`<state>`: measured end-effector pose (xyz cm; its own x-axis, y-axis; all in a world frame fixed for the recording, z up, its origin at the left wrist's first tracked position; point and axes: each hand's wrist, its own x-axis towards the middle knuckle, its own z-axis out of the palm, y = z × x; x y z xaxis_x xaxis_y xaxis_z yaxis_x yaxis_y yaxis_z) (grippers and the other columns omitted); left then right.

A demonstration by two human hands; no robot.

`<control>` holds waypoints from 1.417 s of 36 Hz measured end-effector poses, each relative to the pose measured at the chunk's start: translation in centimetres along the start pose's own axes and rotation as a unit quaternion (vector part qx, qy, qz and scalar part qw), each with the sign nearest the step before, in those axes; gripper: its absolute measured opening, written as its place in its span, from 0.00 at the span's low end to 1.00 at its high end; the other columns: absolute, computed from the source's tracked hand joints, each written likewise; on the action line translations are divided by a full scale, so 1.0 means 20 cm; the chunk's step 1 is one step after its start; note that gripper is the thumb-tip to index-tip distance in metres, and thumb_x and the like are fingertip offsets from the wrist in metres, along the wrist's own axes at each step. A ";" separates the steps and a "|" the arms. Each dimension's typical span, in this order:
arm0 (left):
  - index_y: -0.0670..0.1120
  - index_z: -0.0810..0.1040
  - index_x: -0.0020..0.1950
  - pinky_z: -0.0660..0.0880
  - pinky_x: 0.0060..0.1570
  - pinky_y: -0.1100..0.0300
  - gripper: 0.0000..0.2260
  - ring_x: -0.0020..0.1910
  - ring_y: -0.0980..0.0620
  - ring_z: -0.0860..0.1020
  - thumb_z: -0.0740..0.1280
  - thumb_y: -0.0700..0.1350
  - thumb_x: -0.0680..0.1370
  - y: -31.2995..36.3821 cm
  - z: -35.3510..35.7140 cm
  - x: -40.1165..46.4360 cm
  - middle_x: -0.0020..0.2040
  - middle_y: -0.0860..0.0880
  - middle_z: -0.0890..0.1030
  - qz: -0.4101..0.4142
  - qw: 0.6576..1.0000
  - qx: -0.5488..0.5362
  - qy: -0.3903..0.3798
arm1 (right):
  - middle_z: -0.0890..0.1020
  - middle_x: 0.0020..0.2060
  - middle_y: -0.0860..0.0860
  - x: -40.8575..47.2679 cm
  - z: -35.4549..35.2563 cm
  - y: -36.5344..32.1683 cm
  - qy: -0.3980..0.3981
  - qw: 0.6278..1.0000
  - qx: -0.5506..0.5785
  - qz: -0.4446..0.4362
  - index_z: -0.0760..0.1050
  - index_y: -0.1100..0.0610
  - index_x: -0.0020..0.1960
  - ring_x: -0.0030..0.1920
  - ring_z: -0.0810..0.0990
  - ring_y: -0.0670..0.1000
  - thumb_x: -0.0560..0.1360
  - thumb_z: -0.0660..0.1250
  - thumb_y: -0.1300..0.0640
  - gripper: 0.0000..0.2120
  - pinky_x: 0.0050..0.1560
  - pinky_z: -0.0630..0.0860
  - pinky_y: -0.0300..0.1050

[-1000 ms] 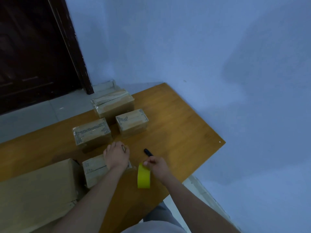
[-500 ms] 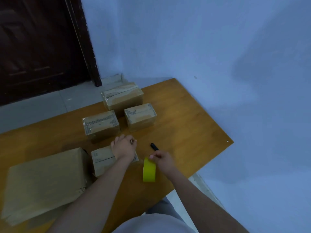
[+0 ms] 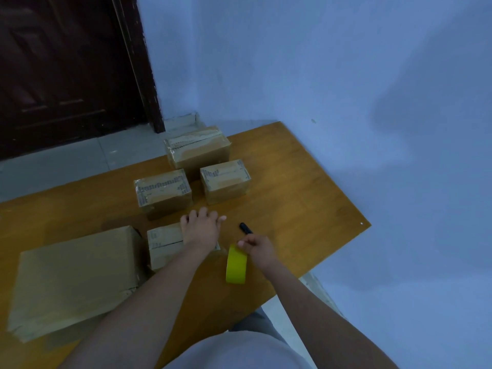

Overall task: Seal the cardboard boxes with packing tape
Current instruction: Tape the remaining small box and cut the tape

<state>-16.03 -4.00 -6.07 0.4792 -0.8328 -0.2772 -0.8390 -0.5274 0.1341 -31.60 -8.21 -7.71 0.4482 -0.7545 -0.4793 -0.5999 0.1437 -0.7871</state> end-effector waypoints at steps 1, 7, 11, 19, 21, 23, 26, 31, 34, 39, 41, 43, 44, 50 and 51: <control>0.52 0.71 0.65 0.60 0.63 0.49 0.20 0.65 0.44 0.65 0.45 0.56 0.83 0.00 -0.01 0.00 0.65 0.47 0.70 0.004 1.000 0.006 -0.017 | 0.76 0.35 0.51 0.00 0.00 0.00 0.000 1.000 0.005 0.003 0.77 0.58 0.42 0.38 0.72 0.47 0.77 0.66 0.56 0.07 0.39 0.67 0.41; 0.58 0.63 0.73 0.49 0.70 0.46 0.18 0.73 0.46 0.56 0.48 0.52 0.84 -0.08 -0.07 -0.03 0.73 0.50 0.62 0.068 0.997 -0.021 0.017 | 0.78 0.38 0.50 0.02 -0.05 0.01 0.030 0.998 0.054 0.019 0.79 0.59 0.44 0.42 0.75 0.49 0.76 0.68 0.57 0.05 0.46 0.71 0.44; 0.54 0.73 0.66 0.56 0.66 0.52 0.15 0.70 0.49 0.60 0.56 0.47 0.81 -0.11 -0.10 -0.10 0.68 0.51 0.67 0.194 0.978 -0.033 0.069 | 0.77 0.35 0.48 0.03 -0.06 0.02 0.045 0.997 0.060 0.017 0.77 0.53 0.37 0.42 0.76 0.50 0.75 0.69 0.57 0.08 0.45 0.71 0.47; 0.52 0.73 0.65 0.49 0.72 0.47 0.17 0.75 0.45 0.50 0.62 0.53 0.77 -0.20 -0.05 -0.18 0.73 0.48 0.60 0.271 0.961 0.050 -0.027 | 0.78 0.37 0.52 -0.01 -0.03 0.03 0.042 0.995 0.092 0.024 0.76 0.55 0.37 0.45 0.77 0.54 0.76 0.67 0.58 0.09 0.53 0.75 0.57; 0.51 0.72 0.65 0.50 0.72 0.45 0.15 0.75 0.43 0.50 0.61 0.52 0.79 -0.18 -0.04 -0.19 0.74 0.46 0.60 0.269 0.960 0.076 -0.005 | 0.78 0.37 0.53 -0.02 -0.02 0.04 0.041 0.995 0.092 0.026 0.76 0.56 0.37 0.44 0.77 0.54 0.76 0.68 0.58 0.09 0.54 0.75 0.59; 0.51 0.72 0.65 0.52 0.71 0.44 0.14 0.74 0.42 0.52 0.60 0.50 0.80 -0.16 -0.01 -0.20 0.74 0.45 0.60 0.259 0.962 0.089 0.018 | 0.78 0.38 0.54 -0.03 -0.01 0.05 0.038 0.995 0.091 0.023 0.76 0.56 0.37 0.45 0.77 0.55 0.76 0.68 0.58 0.09 0.55 0.75 0.60; 0.50 0.71 0.65 0.54 0.72 0.45 0.14 0.73 0.41 0.54 0.61 0.49 0.79 -0.13 0.02 -0.23 0.74 0.45 0.60 0.227 0.969 0.088 0.034 | 0.79 0.37 0.52 -0.04 -0.01 0.05 0.033 0.995 0.091 0.027 0.77 0.54 0.36 0.46 0.78 0.55 0.76 0.67 0.58 0.10 0.55 0.75 0.58; 0.48 0.80 0.52 0.70 0.60 0.44 0.10 0.61 0.39 0.69 0.73 0.46 0.71 -0.08 0.05 -0.26 0.62 0.42 0.75 0.177 0.980 0.049 0.072 | 0.78 0.36 0.53 -0.04 -0.01 0.06 0.030 0.995 0.091 0.025 0.76 0.55 0.36 0.44 0.77 0.55 0.76 0.67 0.57 0.10 0.55 0.75 0.59; 0.48 0.81 0.42 0.76 0.48 0.46 0.10 0.51 0.40 0.74 0.78 0.44 0.64 -0.06 0.08 -0.24 0.51 0.44 0.80 0.153 0.983 0.030 0.095 | 0.77 0.36 0.53 -0.04 -0.01 0.06 0.030 0.994 0.096 0.030 0.76 0.55 0.36 0.43 0.76 0.54 0.76 0.67 0.59 0.10 0.52 0.74 0.56; 0.46 0.80 0.50 0.71 0.57 0.48 0.06 0.57 0.42 0.71 0.70 0.43 0.73 -0.05 0.10 -0.24 0.57 0.46 0.79 0.145 0.982 -0.032 0.118 | 0.76 0.35 0.54 -0.05 -0.02 0.06 0.027 0.995 0.089 0.032 0.76 0.56 0.36 0.42 0.75 0.53 0.76 0.67 0.58 0.09 0.49 0.72 0.50; 0.46 0.75 0.61 0.63 0.65 0.52 0.11 0.64 0.45 0.66 0.61 0.45 0.80 -0.04 0.11 -0.24 0.65 0.48 0.73 0.138 0.984 -0.036 0.106 | 0.76 0.35 0.53 -0.05 -0.02 0.06 0.028 0.995 0.085 0.033 0.76 0.55 0.36 0.42 0.75 0.53 0.76 0.67 0.58 0.10 0.49 0.72 0.50; 0.47 0.69 0.67 0.59 0.67 0.55 0.15 0.67 0.47 0.63 0.58 0.46 0.81 -0.02 0.11 -0.24 0.68 0.50 0.69 0.124 0.984 -0.053 0.118 | 0.76 0.35 0.53 -0.06 -0.03 0.06 0.027 0.996 0.081 0.033 0.76 0.55 0.35 0.42 0.74 0.52 0.76 0.68 0.58 0.10 0.49 0.72 0.51; 0.47 0.68 0.68 0.59 0.67 0.55 0.16 0.67 0.48 0.62 0.57 0.46 0.81 -0.01 0.11 -0.24 0.69 0.51 0.68 0.113 0.984 -0.065 0.122 | 0.76 0.35 0.53 -0.06 -0.03 0.05 0.025 0.996 0.080 0.032 0.76 0.55 0.35 0.42 0.75 0.52 0.75 0.68 0.58 0.10 0.50 0.73 0.52; 0.50 0.72 0.62 0.61 0.61 0.59 0.13 0.62 0.50 0.65 0.60 0.42 0.78 0.03 0.11 -0.22 0.63 0.52 0.72 0.050 0.979 -0.150 0.130 | 0.78 0.37 0.53 -0.08 -0.03 0.04 0.021 0.998 0.052 0.033 0.76 0.52 0.35 0.44 0.77 0.53 0.76 0.67 0.57 0.11 0.56 0.75 0.58; 0.50 0.73 0.61 0.61 0.60 0.59 0.13 0.61 0.50 0.65 0.60 0.41 0.77 0.03 0.11 -0.22 0.61 0.53 0.73 0.039 0.977 -0.167 0.130 | 0.78 0.37 0.53 -0.08 -0.03 0.04 0.019 0.998 0.050 0.032 0.76 0.53 0.34 0.43 0.77 0.53 0.75 0.67 0.57 0.11 0.55 0.75 0.58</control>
<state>-19.27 -0.33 -6.84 0.5035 -0.8639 -0.0089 -0.7651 -0.4506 0.4600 -33.19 -7.30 -7.33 0.3847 -0.7650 -0.5165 -0.5572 0.2537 -0.7907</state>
